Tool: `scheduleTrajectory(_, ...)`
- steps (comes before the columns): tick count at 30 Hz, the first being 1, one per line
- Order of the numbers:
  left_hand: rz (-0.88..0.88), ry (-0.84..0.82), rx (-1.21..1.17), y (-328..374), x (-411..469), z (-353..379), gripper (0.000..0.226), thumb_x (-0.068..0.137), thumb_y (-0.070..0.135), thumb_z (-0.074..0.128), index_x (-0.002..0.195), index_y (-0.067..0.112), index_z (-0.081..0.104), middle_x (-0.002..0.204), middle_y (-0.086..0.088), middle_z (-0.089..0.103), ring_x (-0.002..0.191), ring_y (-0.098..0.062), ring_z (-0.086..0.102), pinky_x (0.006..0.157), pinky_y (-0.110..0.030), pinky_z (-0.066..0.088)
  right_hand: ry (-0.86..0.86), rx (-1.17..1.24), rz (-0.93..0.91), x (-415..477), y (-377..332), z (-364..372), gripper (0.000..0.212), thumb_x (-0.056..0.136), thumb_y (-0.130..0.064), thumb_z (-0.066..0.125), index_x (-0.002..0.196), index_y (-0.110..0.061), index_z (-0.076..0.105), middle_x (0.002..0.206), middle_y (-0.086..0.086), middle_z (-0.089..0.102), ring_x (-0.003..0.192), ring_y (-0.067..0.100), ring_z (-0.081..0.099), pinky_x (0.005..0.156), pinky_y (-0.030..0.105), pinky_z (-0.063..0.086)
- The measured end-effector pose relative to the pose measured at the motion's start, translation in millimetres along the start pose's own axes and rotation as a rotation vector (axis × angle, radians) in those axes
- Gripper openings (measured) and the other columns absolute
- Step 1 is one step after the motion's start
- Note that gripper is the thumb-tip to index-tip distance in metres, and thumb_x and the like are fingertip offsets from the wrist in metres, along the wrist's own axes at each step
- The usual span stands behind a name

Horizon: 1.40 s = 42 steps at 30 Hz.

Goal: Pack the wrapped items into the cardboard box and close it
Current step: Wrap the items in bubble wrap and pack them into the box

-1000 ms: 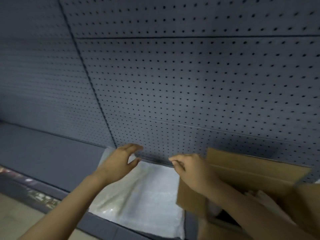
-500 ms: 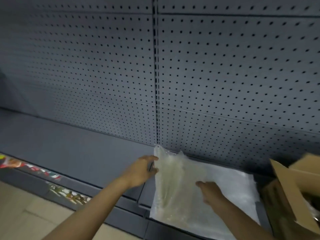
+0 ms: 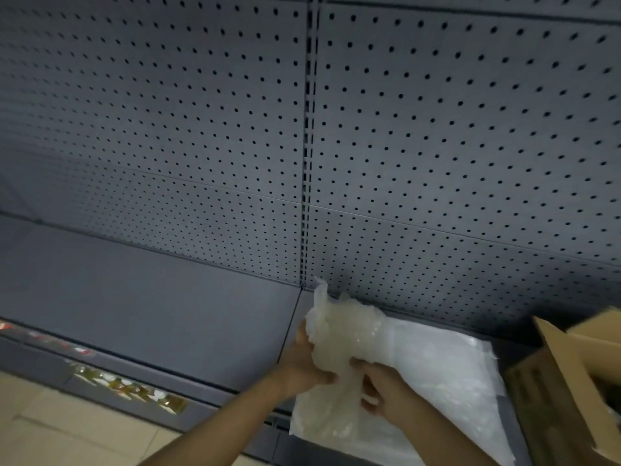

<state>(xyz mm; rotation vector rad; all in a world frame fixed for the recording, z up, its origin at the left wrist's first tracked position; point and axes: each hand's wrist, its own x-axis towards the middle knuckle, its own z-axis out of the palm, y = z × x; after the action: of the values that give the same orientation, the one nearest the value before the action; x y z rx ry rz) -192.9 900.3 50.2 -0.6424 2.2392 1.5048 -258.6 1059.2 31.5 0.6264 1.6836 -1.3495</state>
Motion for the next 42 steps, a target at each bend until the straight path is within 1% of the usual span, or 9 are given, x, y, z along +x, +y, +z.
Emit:
scheduleTrajectory(6, 0.190, 0.190, 0.142, 40, -8, -11, 0.076, 0.077, 0.008, 0.070, 0.142, 0.025, 0.035, 0.117, -0.002, 0.046, 0.114, -0.022, 0.053, 0.093, -0.029, 0.049, 0.137, -0.051, -0.332, -27, -36, 13, 0.034, 0.080, -0.022, 0.070, 0.109, -0.012, 0.054, 0.106, 0.012, 0.065, 0.095, 0.029, 0.064, 0.084, 0.049, 0.057)
scheduleTrajectory(14, 0.553, 0.444, 0.703, 102, -60, -3, 0.058, 0.097, 0.020, 0.042, 0.150, 0.015, 0.018, 0.132, -0.005, 0.030, 0.117, -0.018, 0.039, 0.096, -0.024, 0.044, -0.207, 0.201, -0.604, -123, -60, 20, 0.036, 0.075, -0.033, 0.076, 0.109, -0.028, 0.064, 0.104, -0.002, 0.075, 0.098, 0.016, 0.069, 0.091, 0.042, 0.054)
scheduleTrajectory(17, 0.729, 0.309, 0.617, 105, -82, 2, 0.068, 0.091, 0.026, 0.052, 0.149, 0.022, 0.016, 0.138, 0.005, 0.021, 0.122, -0.010, 0.033, 0.101, -0.016, 0.037, -0.081, 0.238, -0.734, -142, -62, 6, 0.016, 0.078, -0.028, 0.075, 0.092, -0.030, 0.066, 0.092, -0.002, 0.076, 0.089, 0.012, 0.070, 0.083, 0.038, 0.057)
scheduleTrajectory(22, 0.953, 0.038, 0.433, 118, -99, 16, 0.058, 0.092, 0.031, 0.055, 0.145, 0.031, 0.030, 0.139, 0.027, 0.026, 0.115, 0.031, 0.024, 0.093, 0.009, 0.014, 0.179, 0.200, -0.796, -154, -51, -44, 0.026, 0.084, -0.023, 0.069, 0.110, -0.022, 0.063, 0.099, 0.003, 0.073, 0.097, 0.023, 0.068, 0.086, 0.043, 0.056)
scheduleTrajectory(28, 1.090, -0.115, 0.291, 146, -94, 61, 0.041, 0.093, 0.034, 0.048, 0.134, 0.030, 0.050, 0.139, 0.023, 0.043, 0.132, 0.007, 0.036, 0.108, -0.007, 0.025, 0.219, 0.201, -0.910, -204, -33, -151, 0.030, 0.083, -0.014, 0.068, 0.111, -0.006, 0.064, 0.105, 0.011, 0.074, 0.098, 0.027, 0.070, 0.085, 0.039, 0.057)
scheduleTrajectory(32, 1.104, -0.179, 0.378, 165, -88, 96, 0.032, 0.097, 0.028, 0.052, 0.129, 0.032, 0.053, 0.133, 0.024, 0.044, 0.128, 0.009, 0.038, 0.106, -0.009, 0.028, 0.527, 0.091, -1.046, -252, -29, -248, 0.005, 0.082, -0.008, 0.069, 0.084, -0.012, 0.067, 0.068, -0.013, 0.074, 0.065, -0.001, 0.068, 0.056, 0.012, 0.051)
scheduleTrajectory(36, 1.088, -0.224, 0.469, 187, -83, 140, 0.028, 0.097, 0.028, 0.051, 0.124, 0.032, 0.056, 0.127, 0.022, 0.047, 0.121, 0.007, 0.043, 0.102, -0.012, 0.034, 0.727, -0.002, -1.053, -275, -18, -337, 0.032, 0.079, -0.008, 0.073, 0.059, -0.016, 0.048, 0.042, -0.020, 0.050, 0.046, -0.003, 0.049, 0.052, 0.012, 0.040)
scheduleTrajectory(39, 1.072, -0.209, 0.515, 210, -81, 180, 0.029, 0.097, 0.028, 0.051, 0.125, 0.029, 0.055, 0.127, 0.022, 0.047, 0.118, 0.007, 0.043, 0.096, -0.004, 0.033, 0.718, -0.023, -1.034, -265, -17, -388, 0.038, 0.081, 0.005, 0.066, 0.058, -0.017, 0.044, 0.036, -0.018, 0.051, 0.038, -0.011, 0.050, 0.044, 0.001, 0.036)
scheduleTrajectory(42, 1.031, -0.197, 0.560, 233, -69, 229, 0.032, 0.097, 0.029, 0.051, 0.128, 0.028, 0.053, 0.133, 0.016, 0.049, 0.121, -0.001, 0.044, 0.102, -0.021, 0.039, 0.601, -0.154, -0.975, -235, -21, -434, 0.027, 0.080, 0.002, 0.069, 0.069, -0.016, 0.053, 0.055, -0.012, 0.058, 0.046, -0.014, 0.055, 0.051, 0.005, 0.041)
